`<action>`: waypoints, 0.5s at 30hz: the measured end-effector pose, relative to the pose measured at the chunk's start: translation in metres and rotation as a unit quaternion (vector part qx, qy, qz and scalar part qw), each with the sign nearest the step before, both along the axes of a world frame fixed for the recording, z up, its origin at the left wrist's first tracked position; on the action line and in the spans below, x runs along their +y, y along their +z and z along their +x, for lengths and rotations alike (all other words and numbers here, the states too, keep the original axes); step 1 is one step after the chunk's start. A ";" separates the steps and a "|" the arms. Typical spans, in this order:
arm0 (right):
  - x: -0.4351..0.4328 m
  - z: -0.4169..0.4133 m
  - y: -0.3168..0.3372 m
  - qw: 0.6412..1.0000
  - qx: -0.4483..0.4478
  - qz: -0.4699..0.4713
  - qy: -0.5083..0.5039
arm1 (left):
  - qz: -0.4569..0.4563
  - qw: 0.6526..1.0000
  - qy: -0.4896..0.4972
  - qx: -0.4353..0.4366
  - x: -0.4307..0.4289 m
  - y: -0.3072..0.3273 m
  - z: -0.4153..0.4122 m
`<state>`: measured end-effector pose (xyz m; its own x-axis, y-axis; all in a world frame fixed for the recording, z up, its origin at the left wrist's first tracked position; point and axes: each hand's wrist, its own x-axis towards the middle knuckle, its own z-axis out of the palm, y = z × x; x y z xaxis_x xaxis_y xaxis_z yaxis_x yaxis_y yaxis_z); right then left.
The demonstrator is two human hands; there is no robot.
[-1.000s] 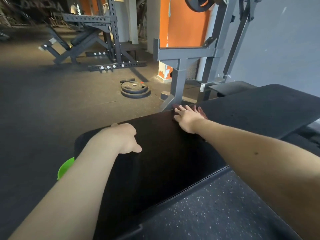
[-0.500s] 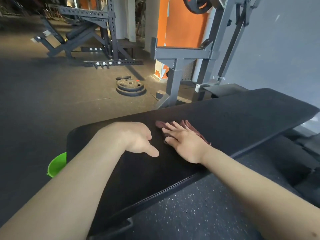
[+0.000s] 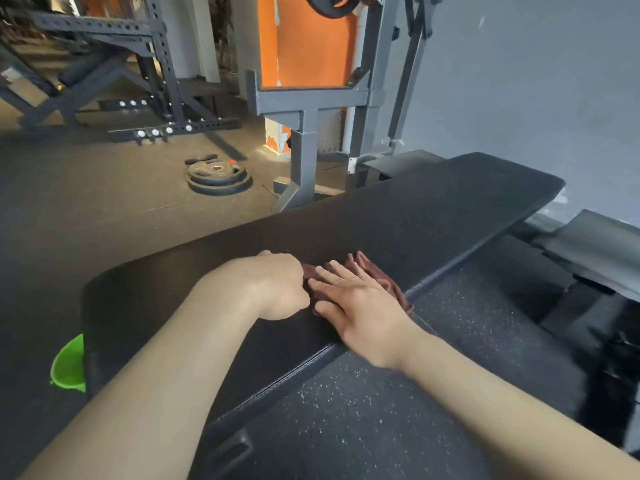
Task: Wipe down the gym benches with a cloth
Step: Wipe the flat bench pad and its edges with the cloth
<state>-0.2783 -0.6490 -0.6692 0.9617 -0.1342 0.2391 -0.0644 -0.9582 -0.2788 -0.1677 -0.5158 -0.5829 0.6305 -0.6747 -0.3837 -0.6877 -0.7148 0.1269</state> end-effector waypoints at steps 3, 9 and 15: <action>-0.033 -0.006 -0.002 0.999 -0.004 0.020 -0.040 | 0.006 1.000 -0.009 0.012 -0.009 0.000 -0.010; -0.089 -0.017 -0.002 0.976 -0.042 0.013 -0.212 | -0.009 0.999 -0.033 0.013 -0.016 -0.003 -0.023; -0.018 -0.041 -0.015 0.993 -0.101 0.023 -0.051 | -0.042 0.998 -0.048 -0.007 -0.025 -0.005 -0.016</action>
<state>-0.3190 -0.6672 -0.6841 0.8757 -0.2428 0.4174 -0.0982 -0.9359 -0.3383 -0.1839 -0.5413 -0.5880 0.5664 -0.7618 -0.3144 -0.7544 -0.6328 0.1745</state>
